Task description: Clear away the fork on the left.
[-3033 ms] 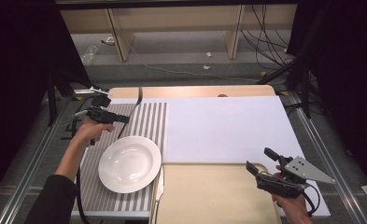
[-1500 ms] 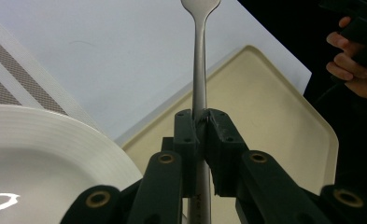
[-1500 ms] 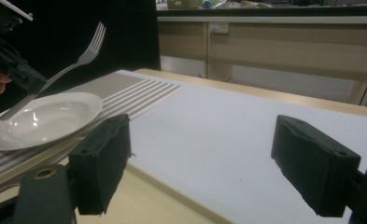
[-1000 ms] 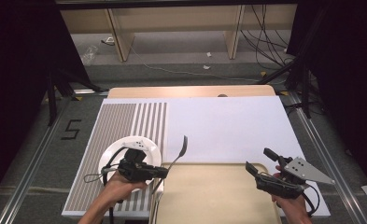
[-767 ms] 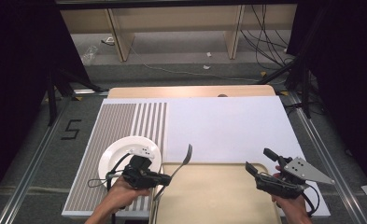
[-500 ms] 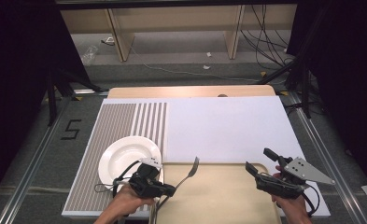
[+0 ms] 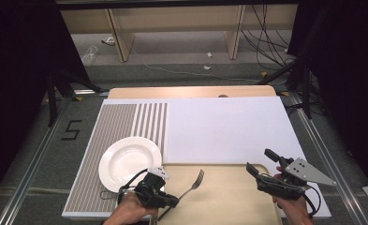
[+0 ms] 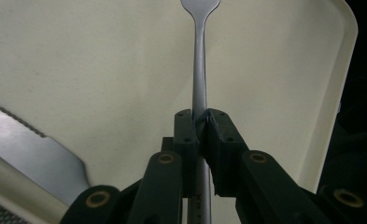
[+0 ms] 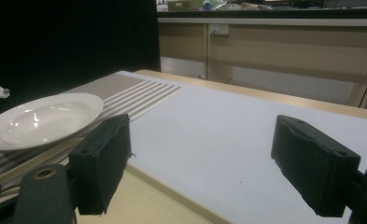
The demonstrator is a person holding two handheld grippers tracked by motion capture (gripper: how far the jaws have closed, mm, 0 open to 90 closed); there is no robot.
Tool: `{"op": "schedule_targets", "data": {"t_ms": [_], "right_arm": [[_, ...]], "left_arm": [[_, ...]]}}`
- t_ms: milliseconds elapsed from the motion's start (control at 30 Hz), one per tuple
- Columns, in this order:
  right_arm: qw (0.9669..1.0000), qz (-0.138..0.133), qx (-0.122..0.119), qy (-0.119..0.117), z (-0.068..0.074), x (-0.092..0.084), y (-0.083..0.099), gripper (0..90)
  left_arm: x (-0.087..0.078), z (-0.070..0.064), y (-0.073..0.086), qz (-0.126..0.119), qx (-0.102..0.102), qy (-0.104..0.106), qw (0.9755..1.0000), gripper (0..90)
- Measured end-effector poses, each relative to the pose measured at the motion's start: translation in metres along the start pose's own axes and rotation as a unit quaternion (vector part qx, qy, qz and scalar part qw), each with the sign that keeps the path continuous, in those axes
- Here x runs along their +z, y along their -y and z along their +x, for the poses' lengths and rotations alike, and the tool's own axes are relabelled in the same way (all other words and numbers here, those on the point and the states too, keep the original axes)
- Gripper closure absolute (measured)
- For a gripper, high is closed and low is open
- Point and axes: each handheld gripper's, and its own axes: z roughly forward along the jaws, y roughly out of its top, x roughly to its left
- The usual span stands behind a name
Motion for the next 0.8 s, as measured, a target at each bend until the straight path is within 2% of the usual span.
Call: {"op": "schedule_targets", "data": {"t_ms": [400,800], "right_arm": [[1.0,0.002,0.002,0.0,0.0,0.0,0.0,20.8],[1.0,0.002,-0.001,0.0,0.0,0.0,0.0,20.8]], "left_arm": [[0.018,-0.014,0.005,0.047,0.013,-0.006,0.9988,82.1],[0.026,-0.018,0.009,0.075,0.017,-0.005,0.997,81.9]]}}
